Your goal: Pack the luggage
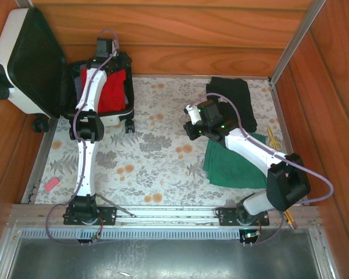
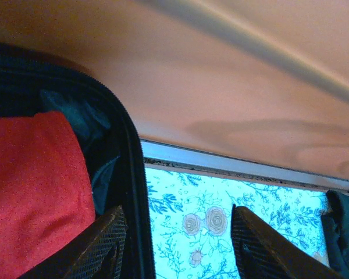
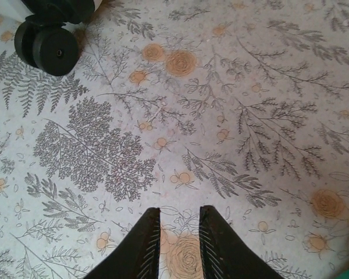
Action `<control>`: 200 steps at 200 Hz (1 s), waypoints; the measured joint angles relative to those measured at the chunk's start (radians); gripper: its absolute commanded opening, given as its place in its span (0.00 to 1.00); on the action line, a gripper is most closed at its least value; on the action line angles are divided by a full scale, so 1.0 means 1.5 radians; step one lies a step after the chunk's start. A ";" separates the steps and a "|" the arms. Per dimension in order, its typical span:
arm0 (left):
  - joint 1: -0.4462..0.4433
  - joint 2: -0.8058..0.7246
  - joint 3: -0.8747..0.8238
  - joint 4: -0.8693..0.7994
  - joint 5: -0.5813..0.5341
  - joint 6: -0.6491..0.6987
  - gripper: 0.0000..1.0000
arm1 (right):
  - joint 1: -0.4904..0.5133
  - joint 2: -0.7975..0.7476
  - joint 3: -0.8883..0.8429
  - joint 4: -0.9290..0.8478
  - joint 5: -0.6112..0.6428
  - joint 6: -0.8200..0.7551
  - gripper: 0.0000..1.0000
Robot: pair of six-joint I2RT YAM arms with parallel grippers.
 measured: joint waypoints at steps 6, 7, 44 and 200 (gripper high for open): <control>0.000 0.002 -0.001 -0.001 0.001 0.000 0.53 | -0.001 -0.003 0.000 -0.004 0.013 0.006 0.33; 0.000 0.003 -0.002 -0.001 0.001 0.000 0.53 | -0.001 -0.004 0.000 -0.005 0.016 0.007 0.33; -0.006 -0.058 -0.142 0.005 -0.031 0.036 0.56 | -0.065 -0.004 0.050 -0.104 0.039 0.091 0.49; -0.158 -0.902 -1.313 0.349 -0.137 -0.024 1.00 | -0.127 0.205 0.068 -0.402 0.076 0.284 0.82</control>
